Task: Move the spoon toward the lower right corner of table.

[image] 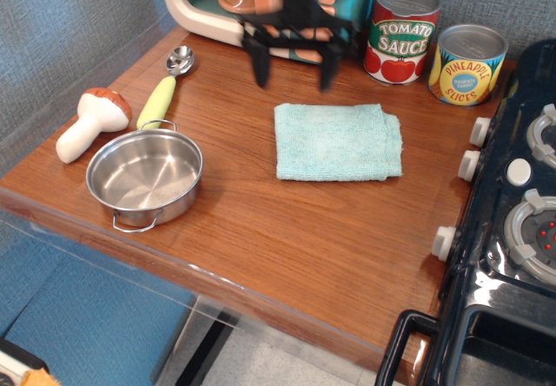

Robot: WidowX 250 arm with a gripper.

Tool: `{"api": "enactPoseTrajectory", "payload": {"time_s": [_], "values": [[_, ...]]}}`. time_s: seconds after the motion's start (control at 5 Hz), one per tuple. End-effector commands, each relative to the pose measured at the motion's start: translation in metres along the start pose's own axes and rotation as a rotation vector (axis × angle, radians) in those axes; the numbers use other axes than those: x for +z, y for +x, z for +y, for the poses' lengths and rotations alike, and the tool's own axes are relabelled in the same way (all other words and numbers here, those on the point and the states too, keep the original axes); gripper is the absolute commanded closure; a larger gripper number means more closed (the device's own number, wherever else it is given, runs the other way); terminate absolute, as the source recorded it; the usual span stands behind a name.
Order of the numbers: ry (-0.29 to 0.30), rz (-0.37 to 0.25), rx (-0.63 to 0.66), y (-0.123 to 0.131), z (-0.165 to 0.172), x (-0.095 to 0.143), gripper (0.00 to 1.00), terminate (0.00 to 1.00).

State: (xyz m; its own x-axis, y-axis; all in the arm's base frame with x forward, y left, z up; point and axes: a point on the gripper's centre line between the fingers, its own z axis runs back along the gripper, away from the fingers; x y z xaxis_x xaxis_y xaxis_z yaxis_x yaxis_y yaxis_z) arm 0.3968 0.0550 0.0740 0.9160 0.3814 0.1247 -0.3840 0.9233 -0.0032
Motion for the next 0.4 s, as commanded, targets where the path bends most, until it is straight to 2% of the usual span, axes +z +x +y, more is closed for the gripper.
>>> {"api": "enactPoseTrajectory", "payload": {"time_s": [0.0, 0.2], "values": [[-0.042, -0.084, -0.013, 0.038, 0.052, 0.021, 0.00, 0.00], [0.059, -0.043, 0.040, 0.056, 0.084, -0.005, 0.00, 0.00]]}}
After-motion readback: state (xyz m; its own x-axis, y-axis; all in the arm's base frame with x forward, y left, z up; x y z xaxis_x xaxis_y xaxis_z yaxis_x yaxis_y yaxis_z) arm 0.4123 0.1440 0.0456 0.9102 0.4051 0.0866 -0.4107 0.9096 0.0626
